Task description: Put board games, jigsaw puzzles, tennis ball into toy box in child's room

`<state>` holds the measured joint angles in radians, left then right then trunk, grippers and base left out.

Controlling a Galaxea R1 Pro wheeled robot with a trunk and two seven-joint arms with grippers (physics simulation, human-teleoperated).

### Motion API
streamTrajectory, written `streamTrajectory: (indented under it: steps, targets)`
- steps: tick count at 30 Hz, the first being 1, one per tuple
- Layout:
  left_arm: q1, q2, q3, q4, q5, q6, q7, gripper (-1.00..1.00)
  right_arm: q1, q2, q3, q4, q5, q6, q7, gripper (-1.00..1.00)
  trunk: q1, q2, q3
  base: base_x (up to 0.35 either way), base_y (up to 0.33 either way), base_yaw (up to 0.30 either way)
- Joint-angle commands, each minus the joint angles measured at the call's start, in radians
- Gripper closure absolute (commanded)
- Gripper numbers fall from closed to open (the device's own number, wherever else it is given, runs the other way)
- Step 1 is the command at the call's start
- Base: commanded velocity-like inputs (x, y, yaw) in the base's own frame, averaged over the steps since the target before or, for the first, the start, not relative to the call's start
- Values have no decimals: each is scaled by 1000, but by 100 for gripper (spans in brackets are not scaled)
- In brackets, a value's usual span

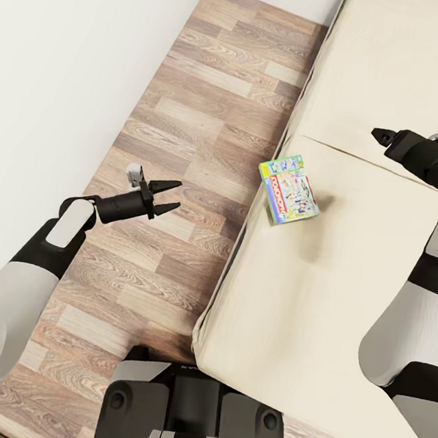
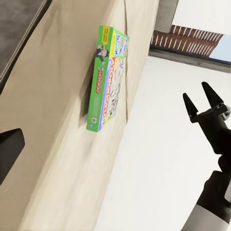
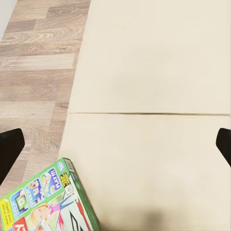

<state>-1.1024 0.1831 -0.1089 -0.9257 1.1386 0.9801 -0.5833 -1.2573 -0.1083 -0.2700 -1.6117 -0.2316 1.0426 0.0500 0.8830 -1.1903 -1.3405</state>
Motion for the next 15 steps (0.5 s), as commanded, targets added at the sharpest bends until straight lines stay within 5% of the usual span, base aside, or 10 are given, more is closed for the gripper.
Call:
streamTrajectory:
  steps: [1,15]
  targets:
    - [-1,1,-2,1,-1,2,-5,-100,-1,0,-1,0,2,5,5,-100,4,-8,-4,0,0,0]
    - [-12,-7,-2,21,-2,-12,-1,-100,-1,3,-1,-1,2,5,5,-100,12,-22,-10,0,0,0]
